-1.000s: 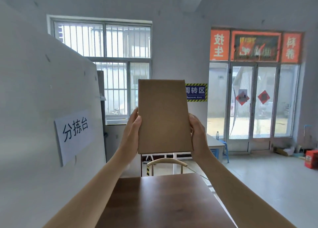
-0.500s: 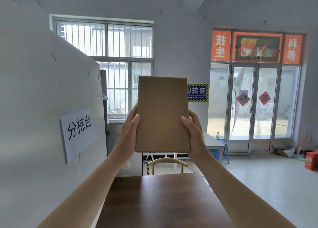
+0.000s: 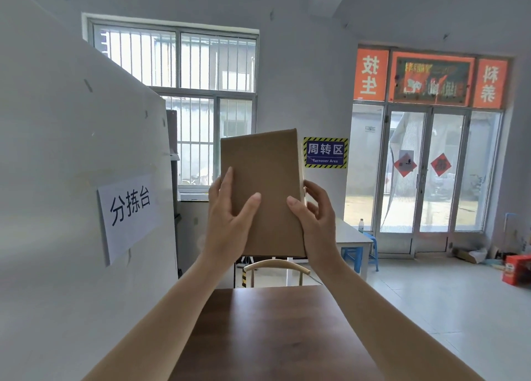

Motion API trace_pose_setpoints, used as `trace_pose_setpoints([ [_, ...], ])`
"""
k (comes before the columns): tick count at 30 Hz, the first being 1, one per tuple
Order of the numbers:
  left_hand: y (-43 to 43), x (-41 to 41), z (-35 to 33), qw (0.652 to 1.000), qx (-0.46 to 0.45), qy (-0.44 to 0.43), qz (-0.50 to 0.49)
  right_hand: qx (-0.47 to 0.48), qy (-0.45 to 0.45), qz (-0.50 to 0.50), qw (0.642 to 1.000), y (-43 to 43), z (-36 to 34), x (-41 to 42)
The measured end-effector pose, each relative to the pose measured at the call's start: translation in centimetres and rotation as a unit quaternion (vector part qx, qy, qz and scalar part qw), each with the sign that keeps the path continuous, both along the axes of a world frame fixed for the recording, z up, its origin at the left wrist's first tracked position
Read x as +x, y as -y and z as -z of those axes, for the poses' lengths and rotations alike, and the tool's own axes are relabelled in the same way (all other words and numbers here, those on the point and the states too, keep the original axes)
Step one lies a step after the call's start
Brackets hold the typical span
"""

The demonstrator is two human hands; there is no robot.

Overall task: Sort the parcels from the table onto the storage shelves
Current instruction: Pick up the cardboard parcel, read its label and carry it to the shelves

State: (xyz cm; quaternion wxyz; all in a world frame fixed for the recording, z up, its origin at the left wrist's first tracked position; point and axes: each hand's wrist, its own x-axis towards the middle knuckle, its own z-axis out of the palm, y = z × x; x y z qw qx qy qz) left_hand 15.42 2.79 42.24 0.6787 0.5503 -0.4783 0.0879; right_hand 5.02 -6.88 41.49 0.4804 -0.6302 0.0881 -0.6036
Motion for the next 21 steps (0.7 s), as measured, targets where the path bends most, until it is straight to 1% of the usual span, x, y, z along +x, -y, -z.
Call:
trace_pose_setpoints([
  [3,0.1,0.0,0.1,0.999,0.028,0.01,-0.013,0.01,-0.01,-0.027,1.0,0.0,0.2,0.1],
  [7,0.1,0.8,0.7,0.998,0.068,-0.012,0.006,0.033,-0.013,-0.017,0.999,0.8,0.7,-0.2],
  [11,-0.1,1.4,1.4,0.997,0.068,-0.017,0.029,0.078,0.014,-0.034,0.996,1.6,0.7,-0.7],
  [14,-0.2,1.7,1.2,0.996,0.066,-0.04,0.054,0.078,0.01,-0.045,0.996,1.8,0.3,-1.2],
  [17,-0.1,2.2,1.3,0.992,0.066,-0.06,0.094,0.055,-0.005,-0.05,0.997,1.9,-0.4,-1.9],
  [21,0.1,2.6,1.2,0.983,0.061,-0.066,0.161,0.051,0.011,-0.108,0.993,1.7,-1.3,-2.9],
])
